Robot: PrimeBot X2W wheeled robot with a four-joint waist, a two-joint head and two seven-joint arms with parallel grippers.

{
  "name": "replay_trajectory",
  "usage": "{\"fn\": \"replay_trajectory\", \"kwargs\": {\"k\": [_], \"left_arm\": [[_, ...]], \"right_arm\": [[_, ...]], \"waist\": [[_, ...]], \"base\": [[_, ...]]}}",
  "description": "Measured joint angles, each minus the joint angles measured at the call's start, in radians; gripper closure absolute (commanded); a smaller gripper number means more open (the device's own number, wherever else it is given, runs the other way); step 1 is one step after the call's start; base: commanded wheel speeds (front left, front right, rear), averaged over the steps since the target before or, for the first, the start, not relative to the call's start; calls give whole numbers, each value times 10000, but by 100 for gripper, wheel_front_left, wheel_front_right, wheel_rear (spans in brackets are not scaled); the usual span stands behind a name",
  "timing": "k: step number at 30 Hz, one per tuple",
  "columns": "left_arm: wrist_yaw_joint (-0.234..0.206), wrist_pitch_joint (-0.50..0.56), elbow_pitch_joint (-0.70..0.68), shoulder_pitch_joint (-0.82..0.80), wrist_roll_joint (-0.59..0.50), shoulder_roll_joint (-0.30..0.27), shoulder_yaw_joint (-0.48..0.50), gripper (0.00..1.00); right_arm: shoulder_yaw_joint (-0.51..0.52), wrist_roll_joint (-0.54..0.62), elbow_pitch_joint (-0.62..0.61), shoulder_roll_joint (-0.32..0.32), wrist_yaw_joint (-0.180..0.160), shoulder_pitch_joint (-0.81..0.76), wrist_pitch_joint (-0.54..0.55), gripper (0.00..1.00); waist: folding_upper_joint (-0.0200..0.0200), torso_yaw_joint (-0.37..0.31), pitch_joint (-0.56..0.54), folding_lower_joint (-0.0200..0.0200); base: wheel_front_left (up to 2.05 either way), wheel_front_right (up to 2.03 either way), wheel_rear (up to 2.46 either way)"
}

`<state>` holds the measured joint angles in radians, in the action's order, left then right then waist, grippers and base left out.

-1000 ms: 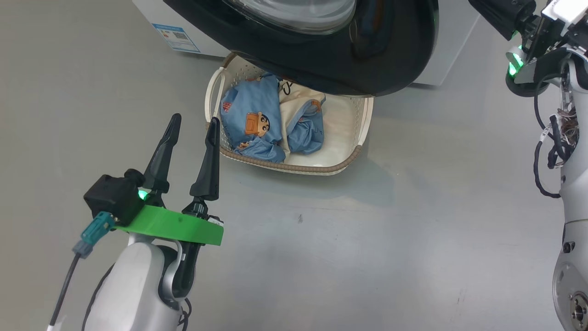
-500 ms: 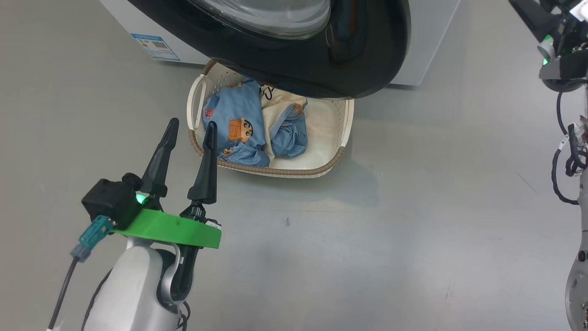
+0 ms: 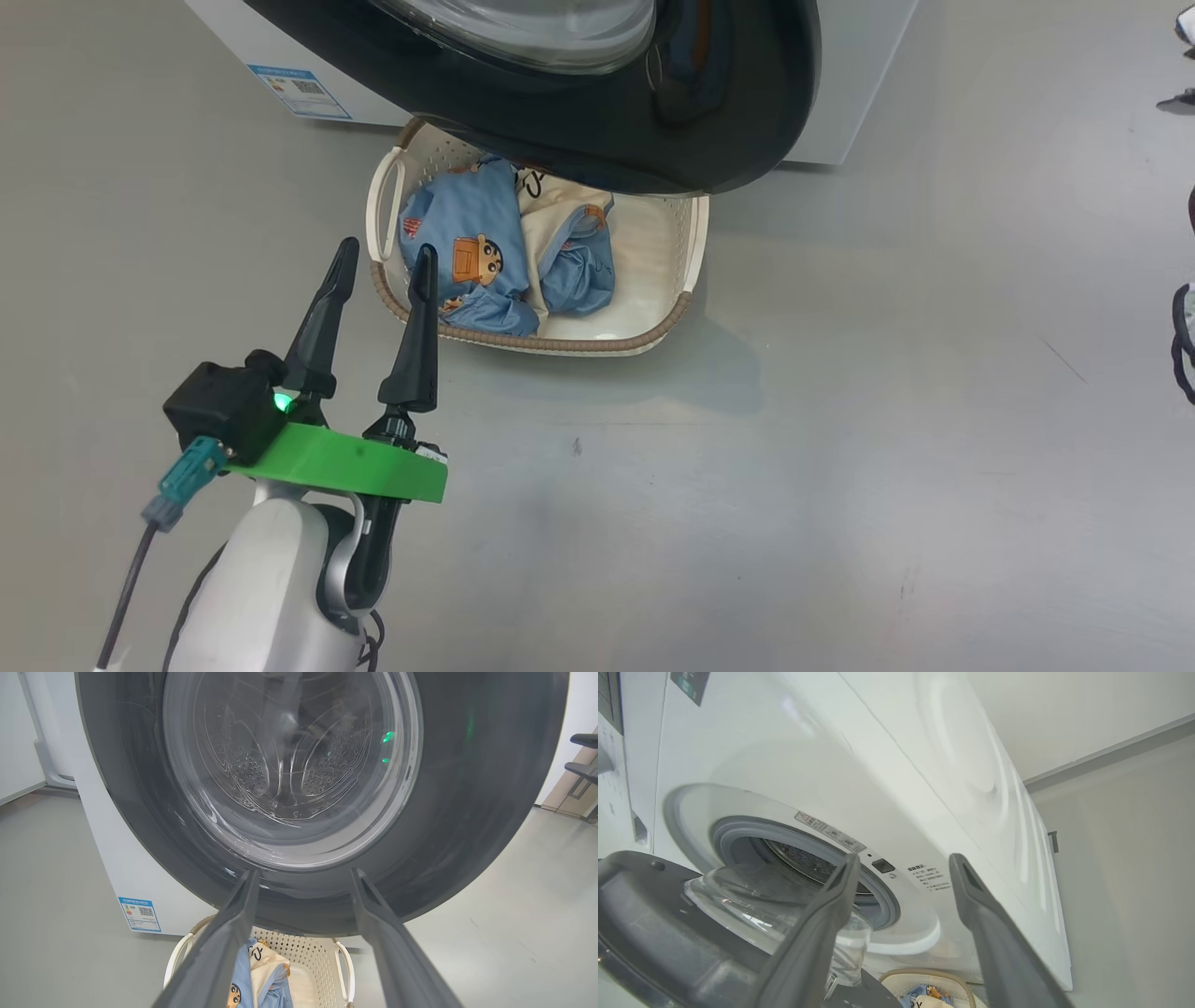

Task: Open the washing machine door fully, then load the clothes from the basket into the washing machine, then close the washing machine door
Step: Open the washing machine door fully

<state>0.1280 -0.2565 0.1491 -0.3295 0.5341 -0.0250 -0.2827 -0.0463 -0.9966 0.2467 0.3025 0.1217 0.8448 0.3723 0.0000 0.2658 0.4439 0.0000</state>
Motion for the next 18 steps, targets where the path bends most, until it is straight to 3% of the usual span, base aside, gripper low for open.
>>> {"fn": "replay_trajectory", "kwargs": {"k": [9,18], "left_arm": [[0,0,4,-4,-36,-2,25,0],[0,0,-6,-4,-36,0,186,0]], "right_arm": [[-980,1852,-802,585,2,-809,-2090,0],[-1323,3616,-773,1014,4,-1649,-3950,0]], "waist": [[0,-40,60,0],[0,-96,33,0]], "base": [[0,0,0],[0,0,0]]}}
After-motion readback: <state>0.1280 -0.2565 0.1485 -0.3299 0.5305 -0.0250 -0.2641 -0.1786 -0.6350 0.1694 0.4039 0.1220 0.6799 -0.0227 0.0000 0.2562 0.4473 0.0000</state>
